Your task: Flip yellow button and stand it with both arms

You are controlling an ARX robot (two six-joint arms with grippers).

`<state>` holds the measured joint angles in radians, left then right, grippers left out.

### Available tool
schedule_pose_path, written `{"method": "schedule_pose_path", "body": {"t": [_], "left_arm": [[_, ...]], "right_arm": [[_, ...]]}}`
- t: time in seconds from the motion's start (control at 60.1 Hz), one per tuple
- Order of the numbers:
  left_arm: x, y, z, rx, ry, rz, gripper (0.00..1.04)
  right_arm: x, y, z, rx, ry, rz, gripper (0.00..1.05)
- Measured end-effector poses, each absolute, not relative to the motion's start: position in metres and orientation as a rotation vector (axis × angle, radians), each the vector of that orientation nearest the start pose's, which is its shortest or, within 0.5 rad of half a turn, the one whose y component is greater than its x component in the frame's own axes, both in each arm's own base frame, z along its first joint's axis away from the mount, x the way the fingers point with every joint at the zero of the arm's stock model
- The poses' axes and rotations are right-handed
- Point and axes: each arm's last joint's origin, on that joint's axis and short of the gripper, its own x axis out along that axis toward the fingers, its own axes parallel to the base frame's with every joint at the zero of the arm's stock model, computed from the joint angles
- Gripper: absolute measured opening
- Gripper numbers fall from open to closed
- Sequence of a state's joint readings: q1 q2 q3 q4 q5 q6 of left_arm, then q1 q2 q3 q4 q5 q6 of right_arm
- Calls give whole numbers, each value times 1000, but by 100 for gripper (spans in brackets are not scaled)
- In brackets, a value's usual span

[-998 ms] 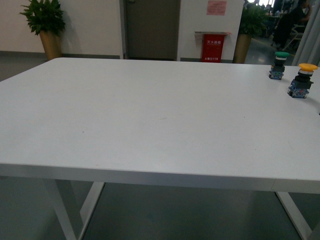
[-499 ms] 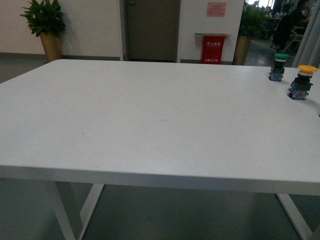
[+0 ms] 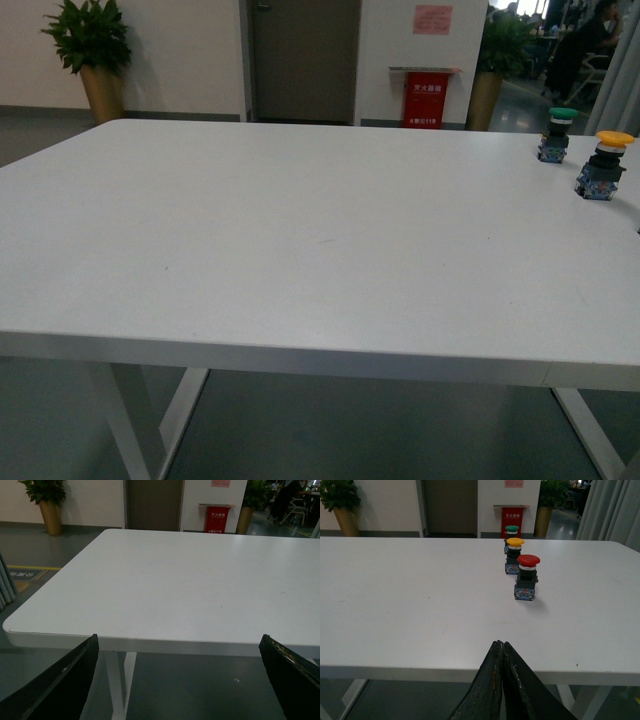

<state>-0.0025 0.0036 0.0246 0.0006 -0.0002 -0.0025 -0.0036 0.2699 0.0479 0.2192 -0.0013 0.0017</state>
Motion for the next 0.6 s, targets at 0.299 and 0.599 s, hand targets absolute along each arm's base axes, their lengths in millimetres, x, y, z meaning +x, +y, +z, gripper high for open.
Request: {"method": "schedule_pose_path", "body": {"t": [0.299,0.599], "left_arm": [[96,0,172,-3,-22,-2,99],[96,0,172,-3,-22,-2,99]], "right_arm": [[109,0,168,1,-6,-3,3],[98,0,165,1,-2,-1,3]]}}
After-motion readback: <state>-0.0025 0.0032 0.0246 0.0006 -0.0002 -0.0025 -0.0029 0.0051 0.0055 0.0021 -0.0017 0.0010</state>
